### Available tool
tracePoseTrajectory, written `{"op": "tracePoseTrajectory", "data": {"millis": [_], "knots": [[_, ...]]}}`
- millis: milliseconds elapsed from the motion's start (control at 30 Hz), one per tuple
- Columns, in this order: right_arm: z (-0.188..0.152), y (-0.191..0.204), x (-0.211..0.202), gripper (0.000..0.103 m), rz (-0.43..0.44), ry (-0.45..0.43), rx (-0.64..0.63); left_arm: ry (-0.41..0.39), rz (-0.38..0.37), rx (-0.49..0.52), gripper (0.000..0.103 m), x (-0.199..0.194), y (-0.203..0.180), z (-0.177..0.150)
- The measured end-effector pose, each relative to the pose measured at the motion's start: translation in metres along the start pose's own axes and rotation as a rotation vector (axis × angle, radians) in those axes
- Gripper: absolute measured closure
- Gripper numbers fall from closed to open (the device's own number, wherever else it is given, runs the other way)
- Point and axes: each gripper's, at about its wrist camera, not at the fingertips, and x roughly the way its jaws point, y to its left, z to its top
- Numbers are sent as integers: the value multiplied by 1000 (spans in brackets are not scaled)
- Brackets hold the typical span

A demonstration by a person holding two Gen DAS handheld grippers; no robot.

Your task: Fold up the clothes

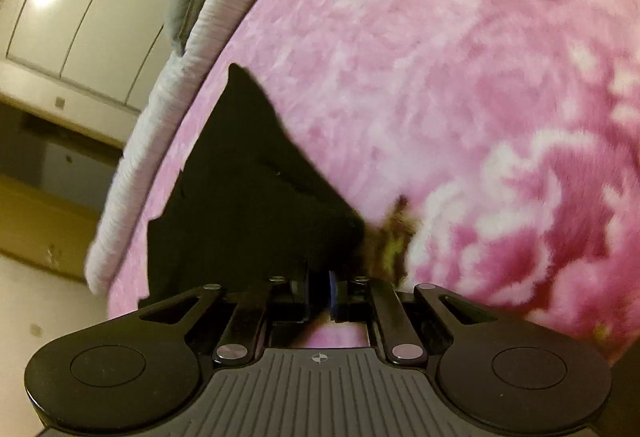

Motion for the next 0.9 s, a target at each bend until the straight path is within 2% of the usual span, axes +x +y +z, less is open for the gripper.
{"op": "tracePoseTrajectory", "data": {"millis": [67, 133, 200, 267, 367, 467, 533, 567, 667, 767, 900], "knots": [[1, 9, -6, 90, -11, 0, -64, -45, -11, -1, 95, -10, -5, -5], [-1, 16, -14, 76, -12, -17, -126, -88, -20, 3, 87, -19, -12, -11], [-12, 26, -23, 73, -48, -47, -215, -111, -6, 54, 73, -23, -24, -25], [-27, 34, -26, 72, -80, -63, -334, -95, 55, 142, 71, -16, -37, -34], [-42, 41, -26, 72, -125, -82, -464, -74, 132, 231, 71, -6, -50, -47], [-44, 40, -20, 71, -127, -91, -490, -112, 66, 65, 72, -2, -35, -46], [-44, 37, -17, 70, -124, -95, -494, -138, 42, 26, 77, 3, -31, -47], [-44, 36, -15, 70, -126, -95, -502, -148, 33, 16, 93, 5, -29, -47], [-45, 38, -9, 70, -153, -93, -549, -142, 32, 70, 95, 5, -32, -48], [-43, 41, -3, 70, -174, -98, -590, -94, 50, 222, 96, -1, -45, -40], [-35, 42, 11, 70, -203, -73, -597, 6, 100, 547, 97, -7, -75, -21]]}}
